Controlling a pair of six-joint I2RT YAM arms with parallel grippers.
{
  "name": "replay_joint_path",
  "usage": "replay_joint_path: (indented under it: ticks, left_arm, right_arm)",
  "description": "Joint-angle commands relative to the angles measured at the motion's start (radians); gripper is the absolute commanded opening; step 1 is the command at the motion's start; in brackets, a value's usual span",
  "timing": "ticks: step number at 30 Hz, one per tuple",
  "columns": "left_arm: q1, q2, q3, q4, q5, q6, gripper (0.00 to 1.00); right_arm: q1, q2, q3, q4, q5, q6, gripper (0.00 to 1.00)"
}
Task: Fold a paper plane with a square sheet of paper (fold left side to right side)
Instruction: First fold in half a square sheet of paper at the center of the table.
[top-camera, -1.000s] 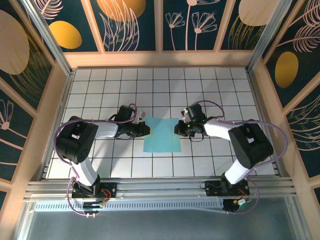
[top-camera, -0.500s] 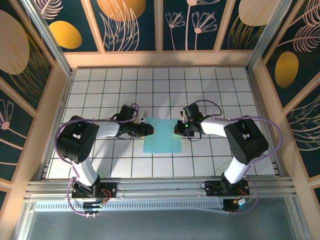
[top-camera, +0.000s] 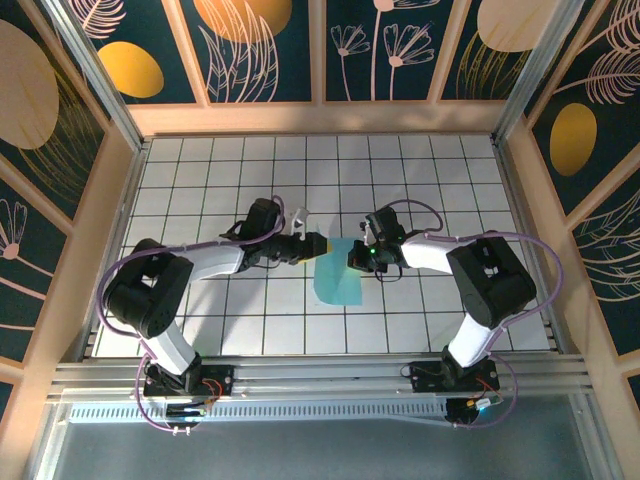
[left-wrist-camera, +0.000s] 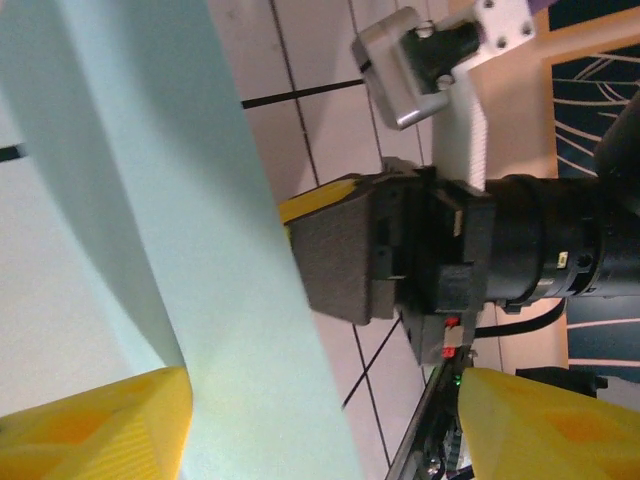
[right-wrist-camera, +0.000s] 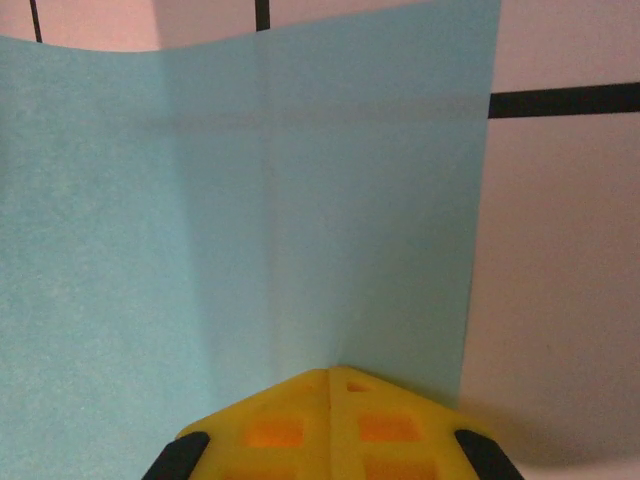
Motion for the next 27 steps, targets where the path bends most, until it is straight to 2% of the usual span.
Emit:
replay_joint_path:
  ticks: [1, 3, 7, 11, 16, 21, 27]
  left_arm:
    - [-0.027, 0.058, 0.039, 0.059, 0.036, -0.046, 0.75]
    - [-0.037, 0.077, 0.049, 0.077, 0.039, -0.056, 0.79]
    - [-0.052, 0.107, 0.067, 0.093, 0.037, -0.062, 0.79]
    - [-0.054, 0.129, 0.072, 0.072, 0.012, -0.045, 0.74]
    - [-0.054, 0.152, 0.070, 0.049, -0.009, -0.030, 0.53]
    - [-0.053, 0.147, 0.076, -0.001, -0.056, -0.011, 0.23]
    - [-0.053, 0.142, 0.083, -0.038, -0.087, 0.000, 0.09]
  right_arm:
    - [0.014, 0.048, -0.009, -0.037, 0.031, -0.007, 0.00]
    - [0.014, 0.046, -0.013, -0.030, 0.026, -0.004, 0.00]
    - [0.014, 0.040, -0.023, -0.017, 0.017, 0.001, 0.00]
    - [0.014, 0.025, -0.036, 0.004, 0.003, 0.011, 0.00]
    - [0.014, 0.014, -0.040, 0.023, -0.011, 0.018, 0.00]
    - [0.014, 0.008, -0.038, 0.029, -0.013, 0.020, 0.00]
    - [0.014, -0.002, -0.034, 0.030, -0.016, 0.020, 0.00]
